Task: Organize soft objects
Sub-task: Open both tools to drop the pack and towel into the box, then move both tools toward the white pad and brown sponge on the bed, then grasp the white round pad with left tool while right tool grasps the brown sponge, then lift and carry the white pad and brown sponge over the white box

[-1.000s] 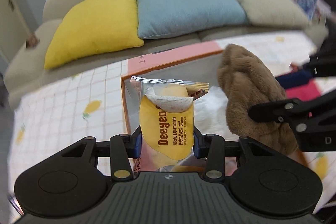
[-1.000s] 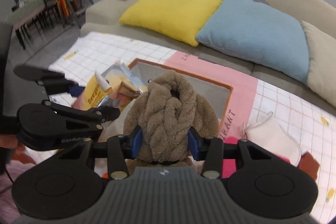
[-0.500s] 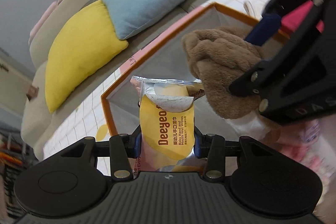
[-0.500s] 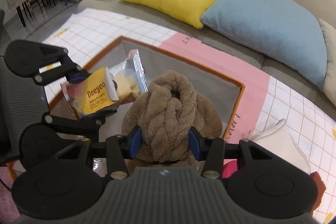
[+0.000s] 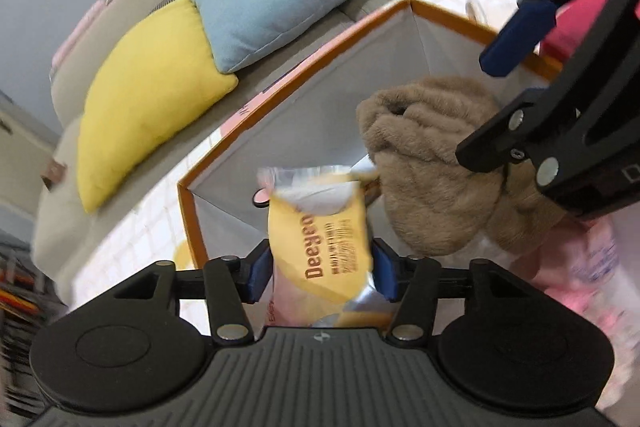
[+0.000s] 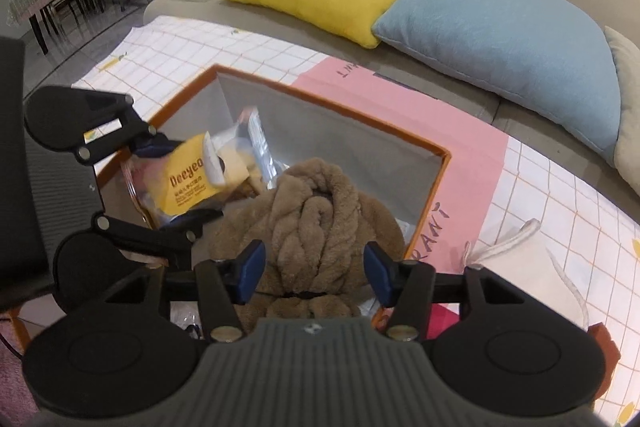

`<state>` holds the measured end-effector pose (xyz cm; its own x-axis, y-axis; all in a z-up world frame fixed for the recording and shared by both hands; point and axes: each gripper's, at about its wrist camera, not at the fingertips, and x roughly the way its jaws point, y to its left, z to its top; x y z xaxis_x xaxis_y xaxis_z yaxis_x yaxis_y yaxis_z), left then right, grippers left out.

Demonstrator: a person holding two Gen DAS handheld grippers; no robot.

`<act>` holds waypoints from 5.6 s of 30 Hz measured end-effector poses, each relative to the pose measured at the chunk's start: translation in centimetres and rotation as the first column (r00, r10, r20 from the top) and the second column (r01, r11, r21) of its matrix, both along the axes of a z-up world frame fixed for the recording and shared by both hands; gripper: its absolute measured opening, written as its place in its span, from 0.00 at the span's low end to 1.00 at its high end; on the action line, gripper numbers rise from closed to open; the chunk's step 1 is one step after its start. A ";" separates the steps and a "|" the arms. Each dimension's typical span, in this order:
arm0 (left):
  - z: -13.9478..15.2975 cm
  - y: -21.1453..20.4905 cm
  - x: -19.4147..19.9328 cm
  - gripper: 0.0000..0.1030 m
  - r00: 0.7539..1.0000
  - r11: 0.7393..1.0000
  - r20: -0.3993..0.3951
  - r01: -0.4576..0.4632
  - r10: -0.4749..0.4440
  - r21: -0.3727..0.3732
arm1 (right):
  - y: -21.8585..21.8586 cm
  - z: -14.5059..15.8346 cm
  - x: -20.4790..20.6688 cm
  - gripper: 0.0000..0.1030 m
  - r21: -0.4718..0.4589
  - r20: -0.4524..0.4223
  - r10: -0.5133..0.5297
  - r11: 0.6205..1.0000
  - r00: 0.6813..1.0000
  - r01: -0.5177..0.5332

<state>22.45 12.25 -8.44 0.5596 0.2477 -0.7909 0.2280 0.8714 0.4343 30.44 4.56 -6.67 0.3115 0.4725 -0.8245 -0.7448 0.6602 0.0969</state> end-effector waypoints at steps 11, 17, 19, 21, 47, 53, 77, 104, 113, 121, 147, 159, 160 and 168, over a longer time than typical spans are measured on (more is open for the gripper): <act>4.9 1.8 -2.3 0.66 0.991 0.979 0.089 -0.082 0.100 -0.185 | -1.0 1.9 -1.7 0.53 0.042 0.028 0.014 0.999 1.000 -0.015; 7.7 1.6 -4.8 0.65 0.978 0.951 0.140 -0.109 0.155 -0.289 | -3.1 4.4 -4.1 0.53 0.103 0.075 -0.019 0.995 0.997 0.012; 8.7 1.2 -5.8 0.65 0.971 0.935 0.168 -0.106 0.171 -0.339 | -4.3 5.3 -5.3 0.53 0.137 0.093 -0.047 0.990 0.995 0.034; 9.5 0.4 -7.0 0.64 0.964 0.919 0.193 -0.098 0.183 -0.383 | -5.7 6.2 -6.6 0.53 0.178 0.114 -0.079 0.982 0.990 0.058; 8.0 -12.9 -12.0 0.58 0.976 0.832 0.217 0.108 0.015 -0.545 | -24.6 2.9 -17.4 0.53 0.262 0.121 -0.560 0.814 0.820 0.518; 8.5 -15.3 -10.2 0.57 0.973 0.864 0.221 0.166 -0.066 -0.476 | -26.4 0.9 -14.6 0.53 0.243 0.117 -0.597 0.792 0.794 0.560; 5.7 -20.5 0.1 0.57 0.991 0.914 0.133 0.065 -0.012 -0.400 | -24.6 -10.0 0.3 0.71 0.150 0.082 -0.595 0.800 0.799 0.581; -2.6 -29.3 12.3 0.76 0.898 0.958 -0.350 0.287 -0.267 0.006 | -31.8 -8.6 0.1 0.55 0.083 -0.087 -0.620 0.775 0.779 0.626; -6.2 -28.4 15.5 0.77 0.873 0.966 -0.440 0.254 -0.210 0.044 | -31.6 -9.1 0.3 0.55 0.071 -0.088 -0.616 0.780 0.783 0.622; -7.1 -27.3 17.2 0.77 0.858 0.969 -0.469 0.248 -0.210 0.019 | -31.5 -9.4 0.4 0.56 0.064 -0.087 -0.613 0.783 0.785 0.619; 2.7 -26.9 12.0 0.10 0.941 0.940 -0.149 0.273 -0.305 -0.204 | -31.4 -8.8 -0.3 0.52 0.092 -0.036 -0.619 0.780 0.785 0.619; 8.8 -26.7 2.6 0.10 0.949 0.840 0.014 0.285 -0.315 -0.462 | -31.3 -7.5 -4.0 0.52 0.058 -0.004 -0.651 0.757 0.759 0.650; 9.0 -26.5 1.7 0.10 0.950 0.830 0.022 0.285 -0.313 -0.479 | -31.3 -7.3 -4.5 0.52 0.052 0.006 -0.652 0.757 0.758 0.651; 9.7 -25.1 -5.1 0.09 0.933 0.772 0.078 0.336 -0.352 -0.539 | -30.0 -3.8 -9.7 0.52 0.046 0.038 -0.629 0.777 0.776 0.628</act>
